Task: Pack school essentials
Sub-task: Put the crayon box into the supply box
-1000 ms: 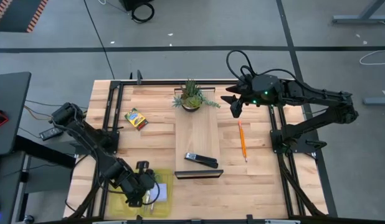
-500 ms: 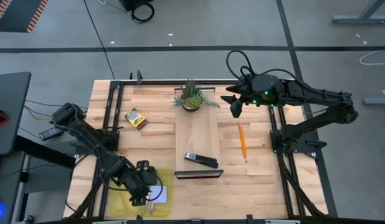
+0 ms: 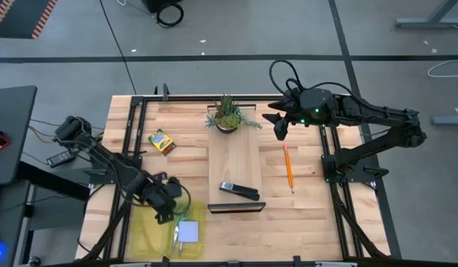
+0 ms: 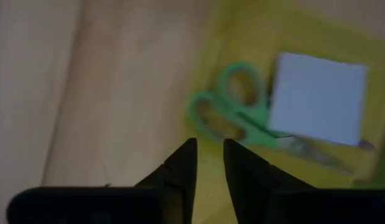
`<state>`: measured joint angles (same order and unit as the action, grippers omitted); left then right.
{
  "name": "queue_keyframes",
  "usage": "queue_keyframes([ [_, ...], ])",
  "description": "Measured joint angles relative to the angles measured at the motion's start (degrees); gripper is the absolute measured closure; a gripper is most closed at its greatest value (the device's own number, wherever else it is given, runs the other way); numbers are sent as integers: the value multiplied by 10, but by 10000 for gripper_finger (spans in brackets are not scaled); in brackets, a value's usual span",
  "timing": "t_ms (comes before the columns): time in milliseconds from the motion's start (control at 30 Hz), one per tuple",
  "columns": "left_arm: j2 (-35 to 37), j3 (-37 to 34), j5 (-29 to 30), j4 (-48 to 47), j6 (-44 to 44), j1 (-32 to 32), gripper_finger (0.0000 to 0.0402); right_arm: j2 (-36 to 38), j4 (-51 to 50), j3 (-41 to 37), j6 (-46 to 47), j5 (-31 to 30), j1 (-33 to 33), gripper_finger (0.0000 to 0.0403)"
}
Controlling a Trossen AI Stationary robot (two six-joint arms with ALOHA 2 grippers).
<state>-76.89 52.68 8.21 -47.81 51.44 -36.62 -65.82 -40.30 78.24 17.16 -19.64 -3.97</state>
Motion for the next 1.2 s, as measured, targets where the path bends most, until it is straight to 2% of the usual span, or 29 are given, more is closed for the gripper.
queue_keyframes([
  [133,64,-54,-17,-24,51,34,322,0,10,0,-9,0,0,183],
  [267,113,-75,-22,-74,93,91,309,0,19,0,-20,0,0,183],
  [433,133,-76,-24,-165,71,203,271,0,19,0,-35,0,-1,183],
  [633,131,-76,-60,-213,-87,367,200,0,20,0,-39,0,-1,183],
  [800,131,-76,-37,-186,-267,453,164,0,19,0,-36,0,0,183],
  [1000,131,-107,-32,-65,-464,498,165,0,17,0,-24,0,0,183],
  [1100,111,-101,-40,-62,-506,510,174,0,17,0,-16,-1,0,183],
  [1200,100,-102,-38,-65,-472,515,182,0,16,0,-7,-1,0,183],
])
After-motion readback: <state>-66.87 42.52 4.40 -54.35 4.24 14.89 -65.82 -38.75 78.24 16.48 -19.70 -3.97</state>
